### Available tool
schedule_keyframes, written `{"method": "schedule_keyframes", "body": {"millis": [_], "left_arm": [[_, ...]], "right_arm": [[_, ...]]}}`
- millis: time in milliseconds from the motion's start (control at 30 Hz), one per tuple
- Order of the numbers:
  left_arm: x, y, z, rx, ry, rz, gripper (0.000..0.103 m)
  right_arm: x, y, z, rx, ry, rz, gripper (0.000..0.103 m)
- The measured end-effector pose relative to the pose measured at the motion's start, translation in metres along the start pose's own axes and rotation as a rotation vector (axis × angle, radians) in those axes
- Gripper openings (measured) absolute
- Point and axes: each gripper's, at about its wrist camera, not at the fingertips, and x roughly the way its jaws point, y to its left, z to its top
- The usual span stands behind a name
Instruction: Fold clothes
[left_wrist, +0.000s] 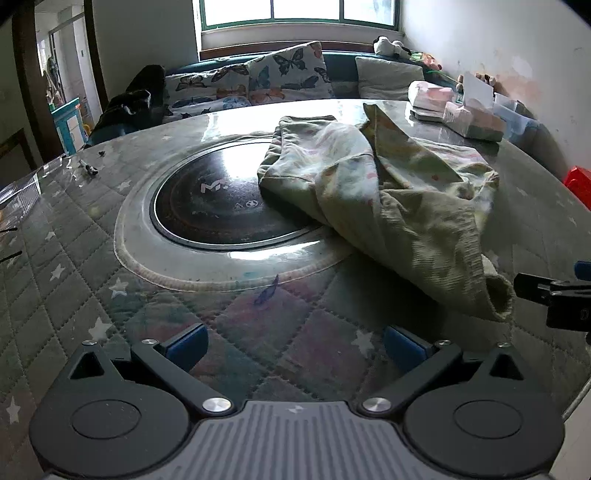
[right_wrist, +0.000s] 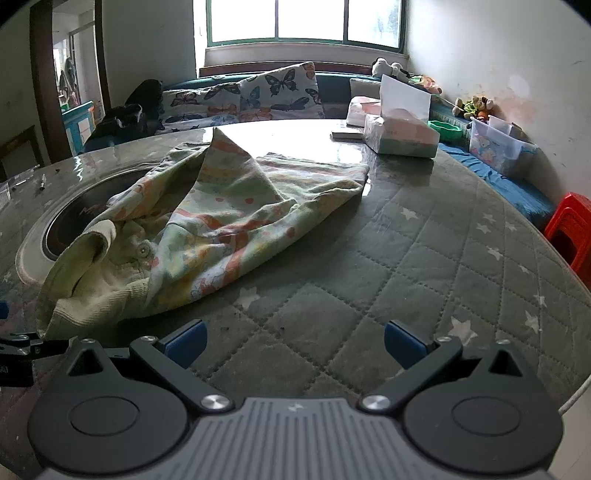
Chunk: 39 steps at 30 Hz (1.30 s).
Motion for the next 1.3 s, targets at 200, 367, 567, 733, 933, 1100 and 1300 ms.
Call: {"method": "schedule_keyframes", "body": {"millis": [200, 367, 567, 733, 933, 1100, 1300], "left_arm": [[0.0, -0.006, 0.0, 0.015, 0.014, 0.002, 0.103], [-0.003, -0.012, 0.0, 0.033, 0.009, -0.005, 0.103], [-0.004, -0.015, 0.002, 0.042, 0.008, -0.005, 0.103], [-0.003, -0.017, 0.003, 0.049, 0.011, -0.006, 0.103], [-0.003, -0.019, 0.003, 0.054, 0.016, -0.008, 0.103], [-0.003, -0.018, 0.005, 0.052, 0.017, -0.006, 0.103], [-0.001, -0.018, 0.007, 0.052, 0.022, -0.006, 0.103]], "right_arm": [[-0.001, 0.001, -0.001, -0.001, 0.002, -0.002, 0.103], [-0.003, 0.001, -0.002, -0.003, 0.001, 0.002, 0.103], [-0.004, 0.002, -0.002, -0.005, 0.001, 0.004, 0.103], [-0.003, 0.003, -0.001, -0.009, 0.003, 0.005, 0.103], [-0.002, 0.005, 0.0, -0.011, 0.006, 0.007, 0.103], [0.0, 0.004, 0.0, -0.01, 0.009, 0.008, 0.103], [0.002, 0.006, 0.0, -0.014, 0.015, 0.011, 0.103]]}}
